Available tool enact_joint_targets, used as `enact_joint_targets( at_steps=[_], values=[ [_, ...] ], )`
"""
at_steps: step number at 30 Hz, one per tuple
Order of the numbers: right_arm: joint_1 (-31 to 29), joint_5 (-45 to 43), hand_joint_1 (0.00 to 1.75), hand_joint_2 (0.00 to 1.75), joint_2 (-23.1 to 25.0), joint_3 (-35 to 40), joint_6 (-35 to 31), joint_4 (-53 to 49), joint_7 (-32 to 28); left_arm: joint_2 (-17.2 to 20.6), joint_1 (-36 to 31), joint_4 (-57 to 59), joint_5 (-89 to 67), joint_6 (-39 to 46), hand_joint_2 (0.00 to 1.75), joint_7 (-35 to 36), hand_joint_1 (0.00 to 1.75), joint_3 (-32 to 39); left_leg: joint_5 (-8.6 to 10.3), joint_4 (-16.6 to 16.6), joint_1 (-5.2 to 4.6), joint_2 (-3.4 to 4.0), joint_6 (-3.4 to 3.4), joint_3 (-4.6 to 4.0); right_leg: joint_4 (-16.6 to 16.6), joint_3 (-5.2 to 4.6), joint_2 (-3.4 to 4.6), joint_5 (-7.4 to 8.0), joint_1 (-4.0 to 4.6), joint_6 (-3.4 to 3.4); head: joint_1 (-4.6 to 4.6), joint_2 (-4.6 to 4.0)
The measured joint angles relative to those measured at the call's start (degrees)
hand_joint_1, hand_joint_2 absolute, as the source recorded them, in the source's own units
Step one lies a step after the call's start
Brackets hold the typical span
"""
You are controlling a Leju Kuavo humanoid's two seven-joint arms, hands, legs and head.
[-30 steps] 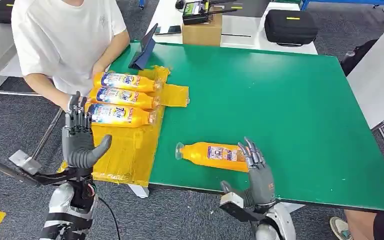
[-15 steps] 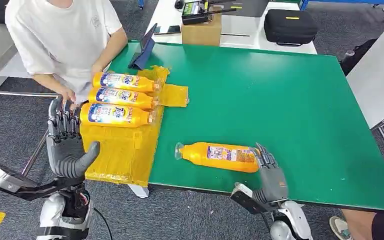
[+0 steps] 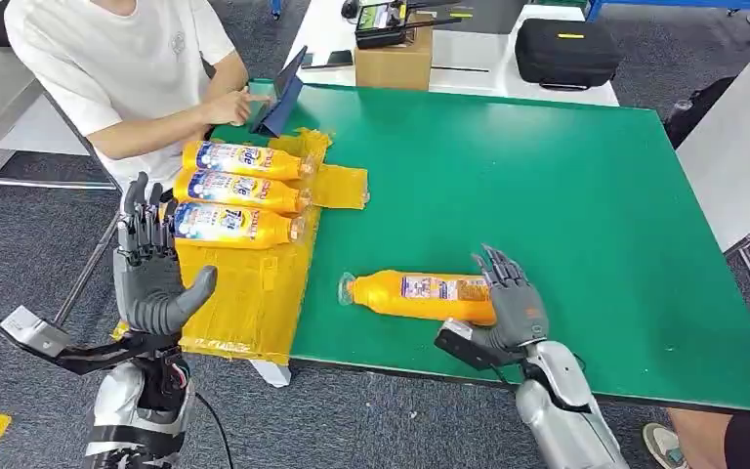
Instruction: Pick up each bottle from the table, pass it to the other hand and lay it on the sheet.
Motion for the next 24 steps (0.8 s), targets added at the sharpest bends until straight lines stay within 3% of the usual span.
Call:
enact_joint_targets(
  at_steps=[13,21,24],
  values=[
    [-7.53,-1.49,0.00,1.75,3.76,4.42,6.02,11.51,-0.35,-0.02,-3.99,3.72,0.76,2.91,1.75,0.07,0.00,-0.02,-0.01,0.00,-0.01,-0.01,0.00,-0.05,0.00,-0.02,-0.01,-0.01,-0.01,0.00,0.00,0.00],
    [-12.10,-1.20,0.00,1.75,4.00,7.44,12.77,16.32,4.85,0.15,-3.90,3.78,0.74,3.02,1.75,0.28,0.00,0.28,-0.01,0.00,0.00,-0.01,0.00,0.02,0.00,0.05,0.00,-0.01,0.00,0.00,0.00,0.00],
    [-14.87,1.51,0.02,1.75,4.42,9.58,17.80,18.68,10.67,0.28,-3.71,3.76,-0.22,3.96,1.75,0.70,0.00,0.44,-0.01,0.00,0.00,0.25,0.00,0.16,-0.01,0.10,0.15,0.01,0.00,-0.01,0.00,-0.02]
  ],
)
